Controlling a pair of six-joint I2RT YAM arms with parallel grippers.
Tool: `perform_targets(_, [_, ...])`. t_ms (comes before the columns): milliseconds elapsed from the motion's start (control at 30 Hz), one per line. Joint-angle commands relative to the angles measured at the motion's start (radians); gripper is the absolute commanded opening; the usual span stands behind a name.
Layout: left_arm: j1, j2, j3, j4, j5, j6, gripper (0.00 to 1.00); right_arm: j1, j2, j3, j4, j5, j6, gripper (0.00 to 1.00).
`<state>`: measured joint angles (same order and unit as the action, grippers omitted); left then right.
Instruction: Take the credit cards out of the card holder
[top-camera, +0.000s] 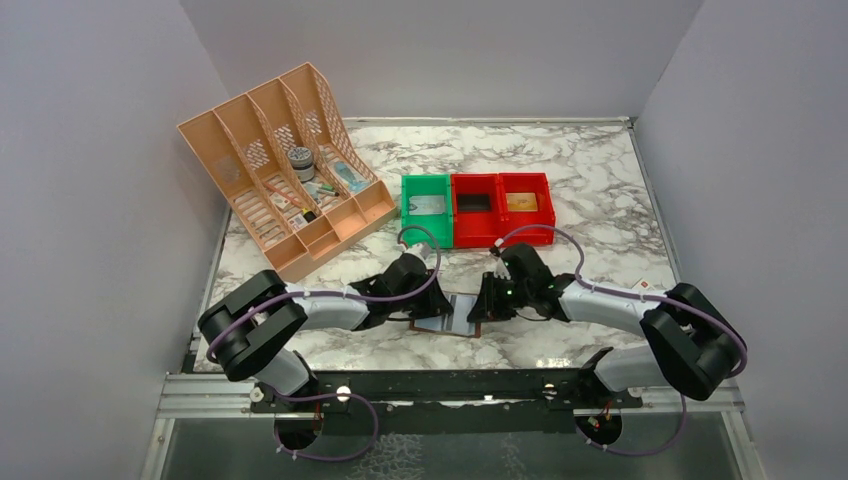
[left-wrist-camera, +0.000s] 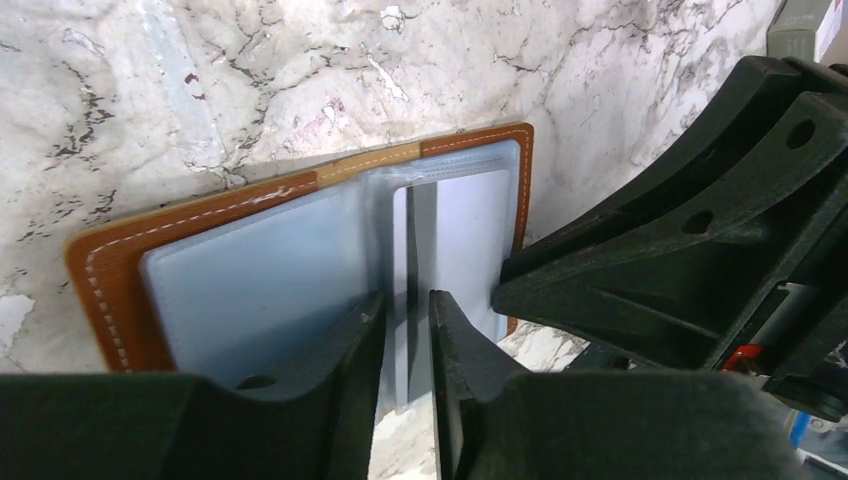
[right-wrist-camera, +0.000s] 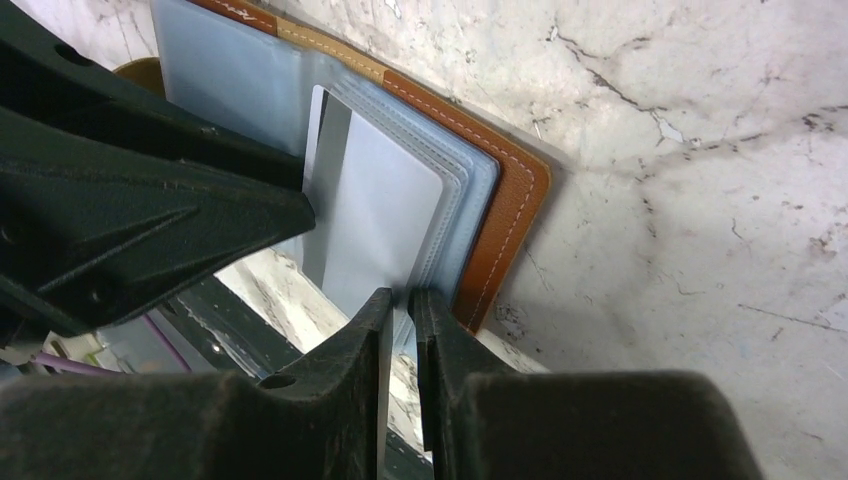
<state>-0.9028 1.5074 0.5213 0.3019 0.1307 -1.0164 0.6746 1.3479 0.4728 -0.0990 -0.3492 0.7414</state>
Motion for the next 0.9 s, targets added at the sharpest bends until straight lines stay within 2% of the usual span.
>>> perform_targets(0, [0.002,0.018,0.021,-0.015,0.045,0.020,0.27,0.004,0.059,-0.040,-0.012,0.095,-0.007,0.16])
perform_targets(67, [0.002,0.028,0.025,-0.012,0.056,0.024,0.24,0.005,0.061,-0.036,-0.009,0.091,-0.007,0.16])
perform_targets(200, [0.001,0.006,0.028,-0.040,0.023,0.025,0.00,0.005,0.055,-0.025,-0.021,0.118,-0.010,0.16])
perform_targets(633, [0.004,-0.104,0.015,-0.135,-0.083,0.032,0.00,0.004,0.069,0.050,-0.084,0.241,-0.076,0.15])
perform_targets(867, [0.009,-0.107,0.004,-0.146,-0.099,0.029,0.00,0.003,0.063,0.094,-0.109,0.228,-0.123,0.16])
